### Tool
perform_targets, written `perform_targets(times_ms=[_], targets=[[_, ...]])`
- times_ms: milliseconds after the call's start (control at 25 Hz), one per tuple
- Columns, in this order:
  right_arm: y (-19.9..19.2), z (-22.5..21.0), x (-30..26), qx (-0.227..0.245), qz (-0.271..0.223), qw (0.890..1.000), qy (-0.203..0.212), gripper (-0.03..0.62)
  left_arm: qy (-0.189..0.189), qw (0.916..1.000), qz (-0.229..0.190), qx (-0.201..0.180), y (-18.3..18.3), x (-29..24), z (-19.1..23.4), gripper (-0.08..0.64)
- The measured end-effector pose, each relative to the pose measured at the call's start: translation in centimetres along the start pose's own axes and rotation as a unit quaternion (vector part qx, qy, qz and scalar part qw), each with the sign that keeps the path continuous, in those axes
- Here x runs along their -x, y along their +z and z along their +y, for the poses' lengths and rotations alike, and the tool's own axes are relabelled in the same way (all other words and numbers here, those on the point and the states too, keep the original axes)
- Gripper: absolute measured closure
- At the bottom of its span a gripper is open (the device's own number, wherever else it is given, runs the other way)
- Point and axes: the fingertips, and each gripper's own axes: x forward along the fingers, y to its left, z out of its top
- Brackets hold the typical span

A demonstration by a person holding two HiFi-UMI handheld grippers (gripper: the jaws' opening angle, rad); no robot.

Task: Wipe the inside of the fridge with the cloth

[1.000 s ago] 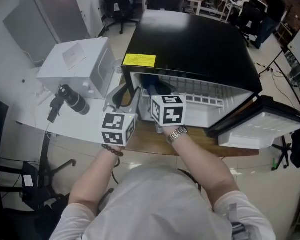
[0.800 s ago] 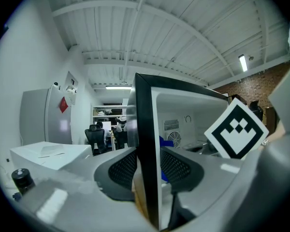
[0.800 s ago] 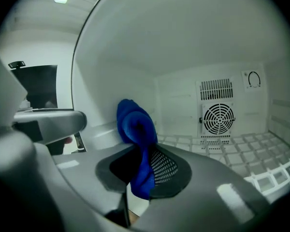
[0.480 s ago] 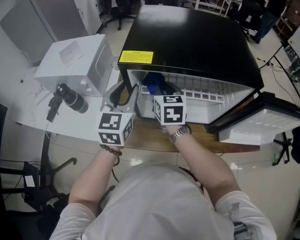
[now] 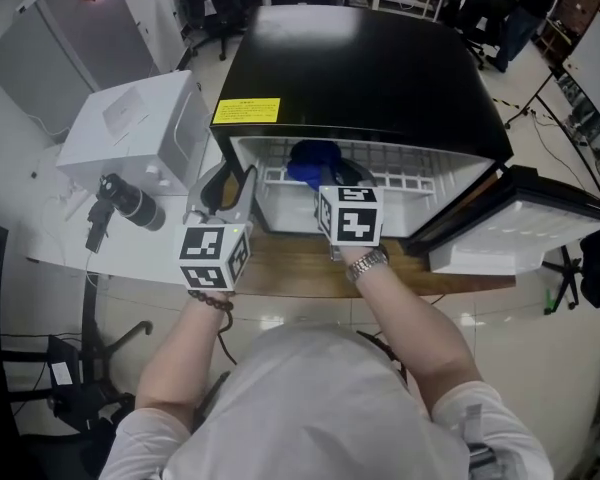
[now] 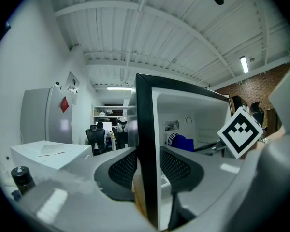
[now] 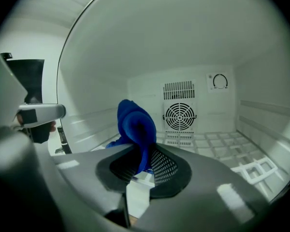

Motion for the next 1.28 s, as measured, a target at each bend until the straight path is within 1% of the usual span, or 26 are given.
perform_targets(times_ms=[360,880,1280], targets=[[-0.2,-3.7,1.5,-0.009,-0.004,0.999,-0.031,0.535,0.007,1.0,0.0,0.003,0.0,0.0,0.1,0.416],[-0.4,-7.7,3.4,-0.017,-0.008,0.998,-0.064,0.535,0.018,0.9998,0.001,0.006,0.0,0.0,0.1,0.417],[-0.7,-11.4,5.1,-0.021,-0.007,0.995,-0.097,0.535,0.024,0.9996,0.0,0.011,-0.1,0.1,0.2,0.419]])
